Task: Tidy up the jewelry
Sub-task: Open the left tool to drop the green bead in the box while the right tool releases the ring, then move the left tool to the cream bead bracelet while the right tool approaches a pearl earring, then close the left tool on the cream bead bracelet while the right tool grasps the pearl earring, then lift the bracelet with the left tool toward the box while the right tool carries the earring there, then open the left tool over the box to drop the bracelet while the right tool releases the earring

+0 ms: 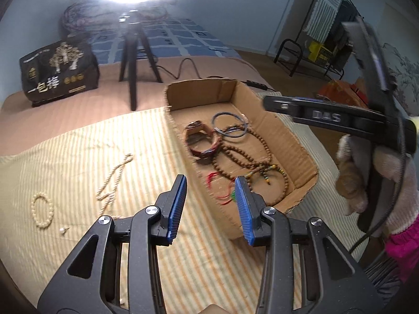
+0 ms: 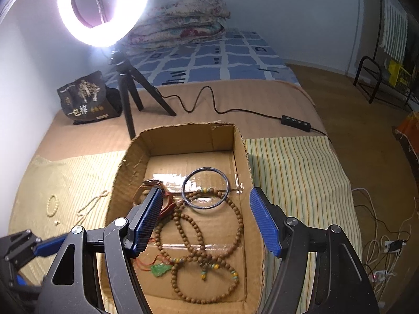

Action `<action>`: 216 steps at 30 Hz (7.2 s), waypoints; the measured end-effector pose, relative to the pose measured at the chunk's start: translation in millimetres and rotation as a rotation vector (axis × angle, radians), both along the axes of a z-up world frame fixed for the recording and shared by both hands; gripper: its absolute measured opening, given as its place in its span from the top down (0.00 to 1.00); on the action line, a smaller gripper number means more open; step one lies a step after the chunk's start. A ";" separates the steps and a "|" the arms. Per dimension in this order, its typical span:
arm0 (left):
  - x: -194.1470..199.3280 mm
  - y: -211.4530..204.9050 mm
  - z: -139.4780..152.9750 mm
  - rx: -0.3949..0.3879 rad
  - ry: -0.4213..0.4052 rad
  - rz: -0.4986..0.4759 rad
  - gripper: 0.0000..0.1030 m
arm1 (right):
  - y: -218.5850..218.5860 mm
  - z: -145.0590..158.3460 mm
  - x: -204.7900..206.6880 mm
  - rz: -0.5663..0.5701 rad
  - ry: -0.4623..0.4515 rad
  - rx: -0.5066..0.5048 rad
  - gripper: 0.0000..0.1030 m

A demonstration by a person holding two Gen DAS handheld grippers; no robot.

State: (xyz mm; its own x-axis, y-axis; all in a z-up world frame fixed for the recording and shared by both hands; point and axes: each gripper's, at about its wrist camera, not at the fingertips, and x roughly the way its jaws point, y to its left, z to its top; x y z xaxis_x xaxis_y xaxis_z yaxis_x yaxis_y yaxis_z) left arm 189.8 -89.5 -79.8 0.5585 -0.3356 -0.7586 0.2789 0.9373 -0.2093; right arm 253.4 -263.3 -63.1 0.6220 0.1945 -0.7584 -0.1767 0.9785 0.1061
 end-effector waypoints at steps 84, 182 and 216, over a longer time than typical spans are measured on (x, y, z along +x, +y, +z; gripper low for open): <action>29.0 238.2 -110.8 0.208 0.158 0.420 0.65 | 232.0 -105.4 -162.1 0.584 0.113 -0.098 0.64; -4.7 24.5 51.3 -0.047 -0.153 0.076 0.95 | 35.9 -3.6 -79.6 0.167 -0.021 0.075 0.93; 28.9 -33.0 -0.6 -0.067 0.013 -0.025 0.95 | 1.7 -27.6 -25.9 0.090 0.069 0.057 0.92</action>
State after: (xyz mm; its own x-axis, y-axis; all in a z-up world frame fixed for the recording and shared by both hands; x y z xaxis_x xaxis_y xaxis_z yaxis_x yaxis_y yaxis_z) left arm 218.6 -122.6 -80.4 0.5398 -0.3995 -0.7410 0.2993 0.9138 -0.2746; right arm 227.4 -261.6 -90.7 0.5466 0.2913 -0.7851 -0.2534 0.9511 0.1764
